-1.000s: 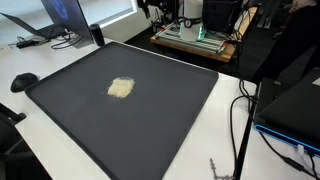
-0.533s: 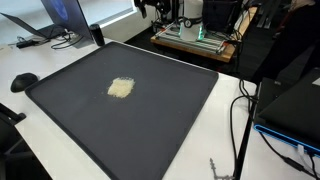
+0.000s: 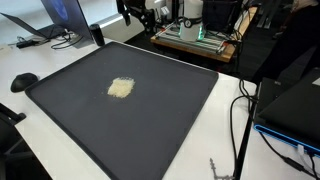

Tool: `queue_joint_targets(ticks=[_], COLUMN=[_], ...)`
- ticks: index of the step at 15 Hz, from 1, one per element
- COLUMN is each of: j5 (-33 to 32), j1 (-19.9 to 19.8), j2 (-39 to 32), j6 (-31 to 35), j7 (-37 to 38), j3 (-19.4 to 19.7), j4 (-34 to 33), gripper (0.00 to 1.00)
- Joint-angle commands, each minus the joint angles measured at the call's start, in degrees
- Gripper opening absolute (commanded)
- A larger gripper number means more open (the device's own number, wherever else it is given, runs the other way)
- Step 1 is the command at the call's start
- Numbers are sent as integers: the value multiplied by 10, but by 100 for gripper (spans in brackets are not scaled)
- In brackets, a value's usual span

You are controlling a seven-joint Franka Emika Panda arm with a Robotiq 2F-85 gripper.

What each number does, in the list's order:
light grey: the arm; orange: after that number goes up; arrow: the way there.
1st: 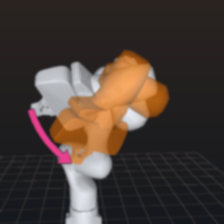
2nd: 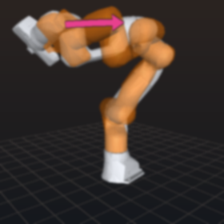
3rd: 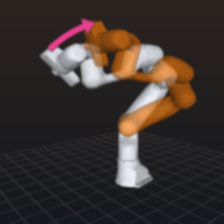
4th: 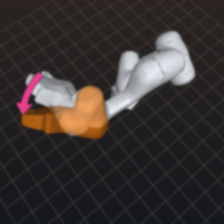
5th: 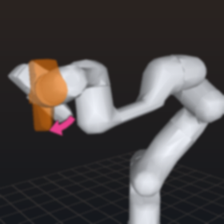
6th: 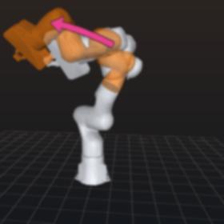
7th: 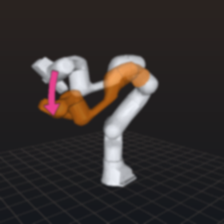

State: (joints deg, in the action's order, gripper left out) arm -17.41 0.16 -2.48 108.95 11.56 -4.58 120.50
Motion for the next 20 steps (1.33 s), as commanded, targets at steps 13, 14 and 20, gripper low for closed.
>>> queue_joint_targets(ticks=[13,14,20], j5=[-56,-55,-55], j1=[97,102,127], j2=[-281,-294,-377], j6=[-31,-37,-117], j7=[244,254,262], j3=[64,67,77], j4=[-259,-276,-397], gripper=[100,100,100])
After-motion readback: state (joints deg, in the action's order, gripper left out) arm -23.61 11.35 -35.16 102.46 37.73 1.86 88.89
